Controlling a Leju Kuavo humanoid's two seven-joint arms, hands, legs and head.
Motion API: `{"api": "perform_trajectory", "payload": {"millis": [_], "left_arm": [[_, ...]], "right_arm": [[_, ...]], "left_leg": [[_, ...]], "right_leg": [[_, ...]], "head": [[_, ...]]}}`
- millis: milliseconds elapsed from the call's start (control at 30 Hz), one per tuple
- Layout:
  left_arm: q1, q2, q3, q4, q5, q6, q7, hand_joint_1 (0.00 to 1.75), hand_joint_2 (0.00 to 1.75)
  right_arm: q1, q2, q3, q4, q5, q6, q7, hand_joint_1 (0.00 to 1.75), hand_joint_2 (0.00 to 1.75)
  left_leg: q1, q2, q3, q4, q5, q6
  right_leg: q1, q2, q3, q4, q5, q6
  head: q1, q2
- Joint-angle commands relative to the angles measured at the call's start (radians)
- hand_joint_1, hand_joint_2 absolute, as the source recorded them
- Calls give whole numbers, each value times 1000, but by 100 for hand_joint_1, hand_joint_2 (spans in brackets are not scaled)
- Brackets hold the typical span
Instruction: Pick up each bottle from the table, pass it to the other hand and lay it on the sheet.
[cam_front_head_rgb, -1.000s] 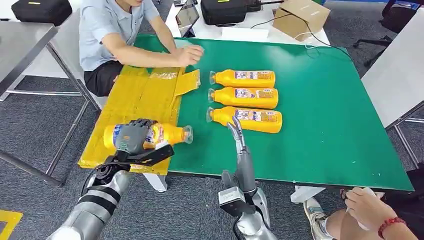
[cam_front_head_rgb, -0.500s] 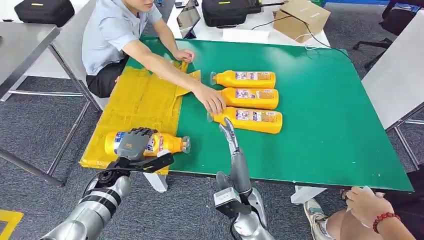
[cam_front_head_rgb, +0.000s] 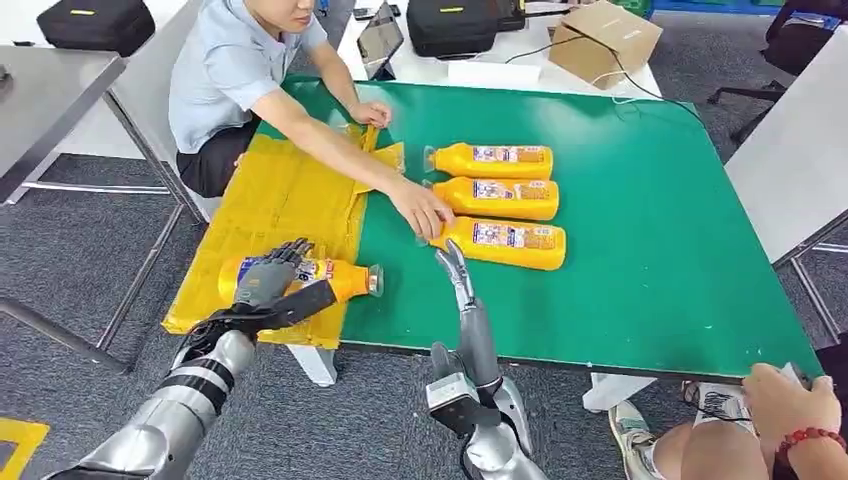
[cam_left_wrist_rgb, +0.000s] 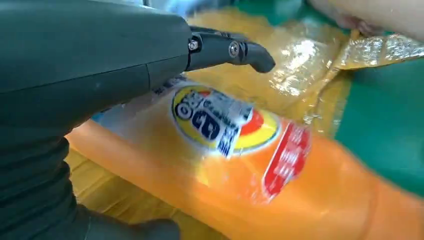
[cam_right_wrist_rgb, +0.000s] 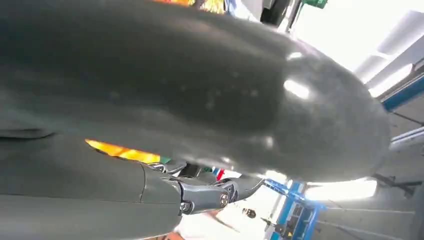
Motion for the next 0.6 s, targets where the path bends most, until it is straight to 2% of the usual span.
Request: {"api": "perform_trajectory", "payload": {"millis": [33, 167, 233, 367, 433, 500, 533, 600], "left_arm": [[35, 0, 30, -18, 138, -124, -46, 0, 175], [54, 12, -10, -129, 232, -127, -74, 0, 175], [65, 12, -13, -201, 301, -139, -87, 0, 175], [99, 11, -28, -348, 381, -126, -85, 0, 175], [121, -8, -14, -437, 454, -78, -130, 0, 175], [153, -45, -7, -588, 487, 72, -201, 0, 175], [165, -53, -17, -648, 498, 99, -213, 0, 175], [180, -86, -18, -763, 595, 188, -238, 0, 175]], "right_arm": [[-50, -4, -13, 117, -21, 0, -17, 0, 0], [-45, -7, -17, 112, -27, -1, -24, 0, 0], [-44, -8, -19, 111, -26, -5, -28, 0, 0], [-37, -11, -25, 101, -28, -15, -36, 0, 0], [-30, -12, -30, 90, -29, -27, -42, 0, 0], [-24, -19, -33, 69, -20, -52, -48, 0, 0], [-22, -24, -32, 59, -10, -64, -50, 0, 0], [-29, -40, -31, 53, 86, -141, -8, 0, 0]], "left_leg": [[0, 0, 3, -1, 0, -1], [0, 2, 3, -2, 1, -1], [0, 2, 3, -2, 1, -1], [1, 2, 0, 0, 0, -1], [1, 1, -3, 0, 1, -1], [1, 0, -6, 0, 1, -1], [1, 1, -6, 1, 0, -1], [2, -1, -8, 2, 0, -1]], "right_leg": [[1, -2, 3, -1, 1, -2], [1, -2, -5, -2, -1, -5], [1, -2, 2, -2, 1, -4], [2, -4, 0, -1, 1, -4], [1, -4, -3, 0, 1, -3], [1, -5, -6, 0, 0, -3], [2, -5, -6, 1, -1, -3], [2, -7, -7, 1, -1, -3]], "head": [[0, 0], [0, 0], [0, 0], [0, 0], [0, 0], [0, 0], [0, 0], [0, 0]]}}
